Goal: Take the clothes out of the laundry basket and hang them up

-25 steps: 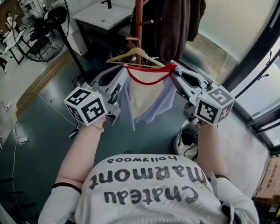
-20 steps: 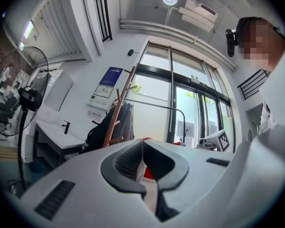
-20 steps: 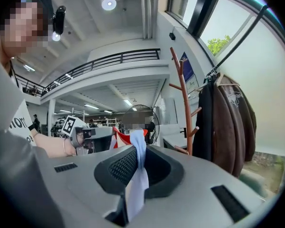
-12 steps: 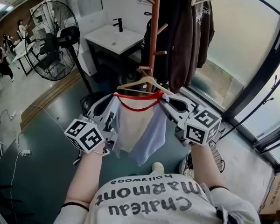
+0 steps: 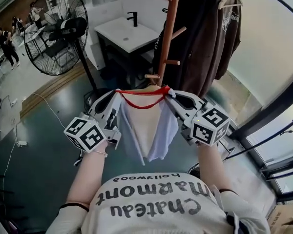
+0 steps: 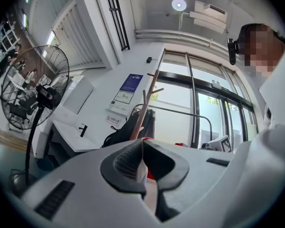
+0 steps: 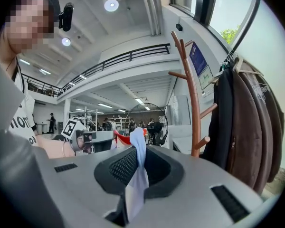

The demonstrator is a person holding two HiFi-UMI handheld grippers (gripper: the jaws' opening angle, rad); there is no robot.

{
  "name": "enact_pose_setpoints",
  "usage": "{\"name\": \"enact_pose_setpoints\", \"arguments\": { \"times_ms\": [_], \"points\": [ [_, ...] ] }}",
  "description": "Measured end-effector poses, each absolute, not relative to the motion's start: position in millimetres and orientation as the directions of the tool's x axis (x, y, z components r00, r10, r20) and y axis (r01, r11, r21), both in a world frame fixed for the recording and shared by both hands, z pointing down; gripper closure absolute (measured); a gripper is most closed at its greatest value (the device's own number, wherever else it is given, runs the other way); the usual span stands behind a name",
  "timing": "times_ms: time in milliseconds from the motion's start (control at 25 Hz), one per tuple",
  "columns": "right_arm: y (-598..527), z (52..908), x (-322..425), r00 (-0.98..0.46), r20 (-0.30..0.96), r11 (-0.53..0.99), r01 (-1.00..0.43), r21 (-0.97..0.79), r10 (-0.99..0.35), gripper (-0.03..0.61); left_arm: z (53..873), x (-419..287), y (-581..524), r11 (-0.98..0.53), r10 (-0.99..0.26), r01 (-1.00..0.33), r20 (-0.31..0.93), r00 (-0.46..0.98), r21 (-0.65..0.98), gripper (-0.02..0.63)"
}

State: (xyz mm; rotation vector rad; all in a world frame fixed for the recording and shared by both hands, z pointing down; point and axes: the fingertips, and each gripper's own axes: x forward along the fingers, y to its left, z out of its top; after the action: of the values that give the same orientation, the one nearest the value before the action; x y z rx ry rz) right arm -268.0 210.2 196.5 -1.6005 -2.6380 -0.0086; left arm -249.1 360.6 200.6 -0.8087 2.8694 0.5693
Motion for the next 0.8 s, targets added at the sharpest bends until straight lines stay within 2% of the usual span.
{"name": "enact_pose_setpoints", "arguments": {
  "times_ms": [240,480,800],
  "points": [
    [206.4,196.9,-303.7,-0.393,0.055,0.394,0.919,0.0,0.918,0.531,197.1,-287.5,354.0,0.818,-0.404,-0.466,-0.24,-0.883,0.337,0.597],
    [214.3,203.2,-328.9,-0.387,0.058,0.388,0.922,0.004,0.92,0.531,195.9,-314.9,363.5,0.836,-0.374,-0.435,-0.234,-0.898,0.334,0.597],
    [229.7,212.3,-377.4,-0.464,0.085,0.467,0.884,-0.007,0.882,0.531,195.3,-377.3,373.9,0.795,-0.435,-0.497,-0.244,-0.866,0.346,0.597]
  ]
}}
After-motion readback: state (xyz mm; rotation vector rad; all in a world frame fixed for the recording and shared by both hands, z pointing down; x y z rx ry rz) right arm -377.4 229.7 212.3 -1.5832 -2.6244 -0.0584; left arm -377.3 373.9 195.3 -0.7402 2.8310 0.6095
